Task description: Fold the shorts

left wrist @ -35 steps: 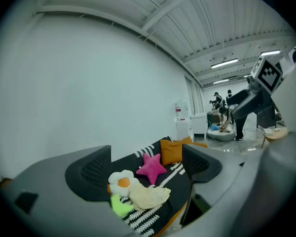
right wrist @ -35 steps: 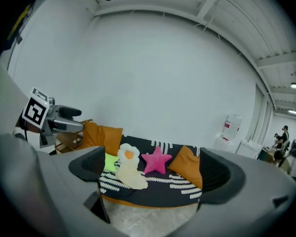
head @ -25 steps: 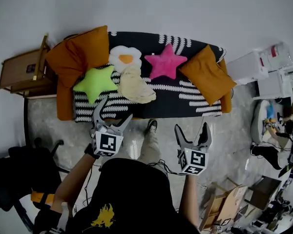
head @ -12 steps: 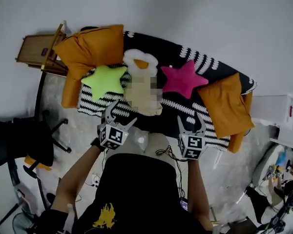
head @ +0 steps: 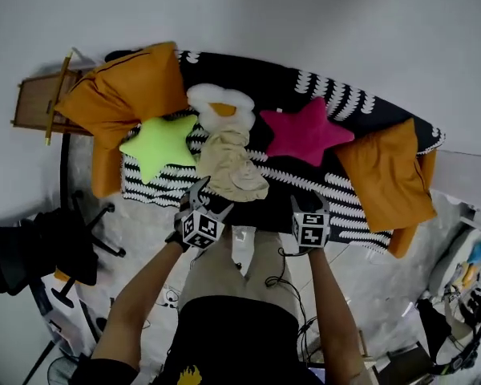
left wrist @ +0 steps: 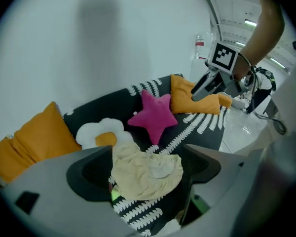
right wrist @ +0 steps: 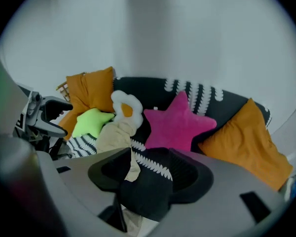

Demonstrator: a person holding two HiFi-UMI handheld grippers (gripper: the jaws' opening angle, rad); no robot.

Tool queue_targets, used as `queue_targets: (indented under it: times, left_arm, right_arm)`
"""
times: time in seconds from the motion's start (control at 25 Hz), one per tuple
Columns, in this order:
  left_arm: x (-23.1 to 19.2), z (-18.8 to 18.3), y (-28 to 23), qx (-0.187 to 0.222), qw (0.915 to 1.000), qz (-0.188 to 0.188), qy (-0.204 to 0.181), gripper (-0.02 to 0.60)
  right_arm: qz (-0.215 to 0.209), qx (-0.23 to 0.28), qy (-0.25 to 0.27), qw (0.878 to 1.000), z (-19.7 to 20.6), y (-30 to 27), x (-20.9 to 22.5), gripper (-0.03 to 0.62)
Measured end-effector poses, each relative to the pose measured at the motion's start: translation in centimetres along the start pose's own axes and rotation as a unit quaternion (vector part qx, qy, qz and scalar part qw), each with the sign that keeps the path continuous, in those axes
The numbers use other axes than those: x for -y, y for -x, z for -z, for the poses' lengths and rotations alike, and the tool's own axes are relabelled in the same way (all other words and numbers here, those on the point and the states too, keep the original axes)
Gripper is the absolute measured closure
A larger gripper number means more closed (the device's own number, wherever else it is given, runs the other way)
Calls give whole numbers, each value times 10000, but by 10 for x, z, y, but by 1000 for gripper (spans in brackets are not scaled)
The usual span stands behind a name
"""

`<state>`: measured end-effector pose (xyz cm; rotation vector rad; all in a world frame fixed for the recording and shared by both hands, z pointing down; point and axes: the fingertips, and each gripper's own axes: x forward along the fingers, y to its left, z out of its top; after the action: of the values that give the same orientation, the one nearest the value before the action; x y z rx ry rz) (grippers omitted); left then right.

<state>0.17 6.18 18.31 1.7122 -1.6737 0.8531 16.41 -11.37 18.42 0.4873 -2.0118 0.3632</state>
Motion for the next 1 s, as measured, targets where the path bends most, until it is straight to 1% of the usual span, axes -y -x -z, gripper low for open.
queue_targets:
  times: [0.08, 0.16, 0.24, 0.32, 0.4, 0.52, 0.64, 0.72, 0.8, 0.84, 0.92, 1.0]
  left_arm:
    - [-12, 18, -42, -81, 9997, -185, 114, 146]
    - [-22, 36, -83, -106, 9986, -407, 321, 155]
    - [-33, 52, -123, -21, 9965, -584, 603, 155]
    - [-35, 70, -158, -5, 9947, -690, 762, 155]
    - [-31, 91, -189, -118, 9942, -789, 725, 155]
    - [-22, 120, -229, -338, 9940, -828, 628, 155]
    - [-12, 140, -252, -483, 9944, -770, 545, 160]
    - [-7, 151, -264, -585, 9946, -729, 444, 164]
    - [-6, 159, -274, -678, 9946, -709, 338, 174]
    - [-6, 161, -278, -714, 9946, -702, 286, 184]
    - [-4, 162, -282, -770, 9946, -681, 159, 222]
    - [-5, 160, -289, -836, 9941, -689, -74, 263]
  right_arm:
    - [129, -290, -397, 9987, 24, -46, 12, 342]
    - [251, -524, -824, 9949, 49, -93, 20, 347]
    - [370, -702, -1384, 9872, 73, -141, 21, 358]
    - [387, -880, -1915, 9768, 101, -184, 11, 356]
    - [273, -1044, -2235, 9687, 127, -222, -5, 355]
    - [57, -1177, -2585, 9588, 152, -268, -27, 365]
    - [-83, -1359, -2896, 9474, 177, -291, -45, 367]
    - [-86, -1572, -2860, 9452, 195, -295, -53, 400]
    - [-81, -1717, -2802, 9444, 211, -293, -59, 420]
    - [-100, -1748, -2825, 9432, 218, -291, -61, 434]
    - [-172, -1784, -2925, 9393, 231, -284, -66, 437]
    - [-237, -1810, -2915, 9390, 239, -281, -70, 437]
